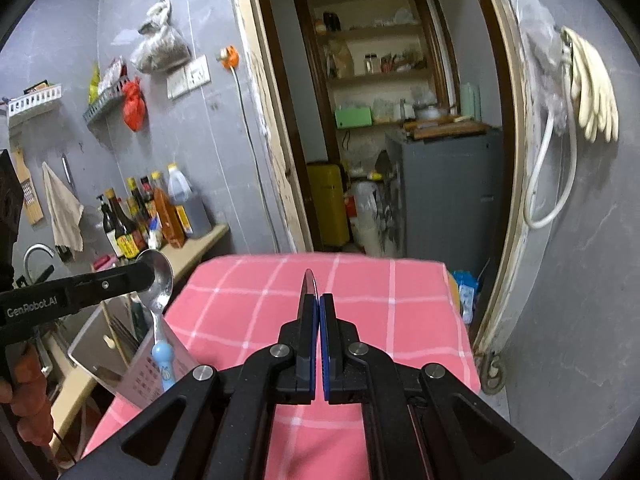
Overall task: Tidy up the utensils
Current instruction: 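Lower both held spoons into the white slotted holder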
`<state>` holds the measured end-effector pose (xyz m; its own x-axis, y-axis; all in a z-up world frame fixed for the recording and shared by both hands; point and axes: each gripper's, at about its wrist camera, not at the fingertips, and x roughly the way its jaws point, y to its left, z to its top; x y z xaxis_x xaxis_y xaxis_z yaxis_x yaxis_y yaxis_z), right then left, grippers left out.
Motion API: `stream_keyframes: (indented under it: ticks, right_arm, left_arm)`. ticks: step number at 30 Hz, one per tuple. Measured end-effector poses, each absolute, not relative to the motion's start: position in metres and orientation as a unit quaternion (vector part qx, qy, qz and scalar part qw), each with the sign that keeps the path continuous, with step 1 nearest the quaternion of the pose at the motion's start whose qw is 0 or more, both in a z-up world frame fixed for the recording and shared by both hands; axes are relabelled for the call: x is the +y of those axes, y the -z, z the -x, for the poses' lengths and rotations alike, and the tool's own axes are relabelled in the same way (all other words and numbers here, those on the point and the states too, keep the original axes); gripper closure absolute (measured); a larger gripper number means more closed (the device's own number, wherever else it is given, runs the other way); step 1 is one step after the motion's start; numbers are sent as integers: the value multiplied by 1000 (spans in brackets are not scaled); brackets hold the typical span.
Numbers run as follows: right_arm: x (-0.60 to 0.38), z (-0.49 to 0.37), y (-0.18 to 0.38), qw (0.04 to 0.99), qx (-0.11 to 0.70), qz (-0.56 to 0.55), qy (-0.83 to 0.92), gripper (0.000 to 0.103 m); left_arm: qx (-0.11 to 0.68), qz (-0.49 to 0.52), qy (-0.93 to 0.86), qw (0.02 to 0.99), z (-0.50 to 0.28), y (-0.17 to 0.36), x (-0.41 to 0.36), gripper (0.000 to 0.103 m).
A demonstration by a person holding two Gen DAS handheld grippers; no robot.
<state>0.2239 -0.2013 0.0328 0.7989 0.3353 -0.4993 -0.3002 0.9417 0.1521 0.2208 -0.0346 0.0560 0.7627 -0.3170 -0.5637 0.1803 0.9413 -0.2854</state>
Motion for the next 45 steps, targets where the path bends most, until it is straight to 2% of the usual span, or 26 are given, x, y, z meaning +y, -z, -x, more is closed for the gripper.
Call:
stream_keyframes:
  ticks: [14, 23, 36, 45]
  right_arm:
    - [-151, -203, -91, 969, 174, -18, -175, 101]
    - [-111, -191, -111, 975, 126, 3, -184, 101]
    - [-60, -171, -107, 977, 83, 64, -186, 101]
    - [-47, -164, -87, 976, 87, 94, -179, 101]
  left_arm:
    - [253, 92, 106, 957, -200, -99, 28, 103]
    - [214, 67, 66, 972, -185, -107, 68, 103]
    - [183, 31, 43, 982, -174, -90, 91, 103]
    - [174, -5, 45, 984, -174, -68, 88, 103]
